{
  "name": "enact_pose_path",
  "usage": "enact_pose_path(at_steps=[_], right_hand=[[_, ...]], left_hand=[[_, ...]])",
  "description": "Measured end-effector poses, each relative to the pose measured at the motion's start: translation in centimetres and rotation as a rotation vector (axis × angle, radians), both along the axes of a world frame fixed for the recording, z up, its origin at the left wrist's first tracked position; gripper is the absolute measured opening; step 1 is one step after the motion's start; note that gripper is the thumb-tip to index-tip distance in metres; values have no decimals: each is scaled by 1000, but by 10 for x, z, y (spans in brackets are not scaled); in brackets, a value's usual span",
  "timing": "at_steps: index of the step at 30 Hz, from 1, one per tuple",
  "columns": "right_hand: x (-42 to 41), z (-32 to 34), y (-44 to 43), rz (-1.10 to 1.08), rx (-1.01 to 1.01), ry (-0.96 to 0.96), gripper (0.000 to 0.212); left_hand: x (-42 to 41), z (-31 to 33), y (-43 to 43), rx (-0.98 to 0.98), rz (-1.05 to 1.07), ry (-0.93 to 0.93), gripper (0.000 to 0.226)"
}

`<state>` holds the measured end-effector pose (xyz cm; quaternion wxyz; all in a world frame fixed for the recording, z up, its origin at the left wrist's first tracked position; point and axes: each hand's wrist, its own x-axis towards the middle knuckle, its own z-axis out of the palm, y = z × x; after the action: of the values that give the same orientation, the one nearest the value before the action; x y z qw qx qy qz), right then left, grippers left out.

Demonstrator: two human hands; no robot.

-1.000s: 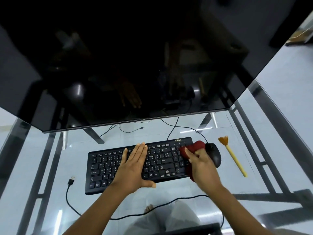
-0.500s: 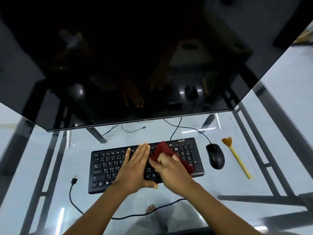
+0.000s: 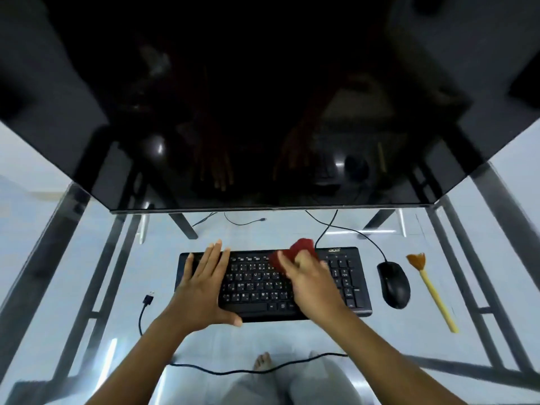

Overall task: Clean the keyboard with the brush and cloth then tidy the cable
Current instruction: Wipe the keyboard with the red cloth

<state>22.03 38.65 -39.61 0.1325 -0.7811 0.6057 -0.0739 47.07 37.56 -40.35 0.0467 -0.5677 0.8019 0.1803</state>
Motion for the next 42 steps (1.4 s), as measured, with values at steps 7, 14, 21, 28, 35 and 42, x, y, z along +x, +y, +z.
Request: enact_pose_path(at_steps=[7, 14, 21, 28, 35, 42], right_hand=[[56, 17, 24, 280, 46, -30, 69], [43, 12, -10, -39, 47, 62, 74], [57, 5, -6, 222, 64, -59, 69], [83, 8, 2, 211, 161, -11, 69], [79, 3, -29, 249, 91, -46, 60], [125, 9, -1, 651, 146, -93, 64]], left_hand=[[13, -7, 9, 7, 83, 40, 150], [32, -1, 13, 14, 214, 2, 157], [43, -1, 13, 54, 190, 97, 153], [64, -3, 13, 86, 176, 185, 145], [66, -7, 16, 87, 202, 236, 143], [69, -10, 18, 77, 197, 295, 141]])
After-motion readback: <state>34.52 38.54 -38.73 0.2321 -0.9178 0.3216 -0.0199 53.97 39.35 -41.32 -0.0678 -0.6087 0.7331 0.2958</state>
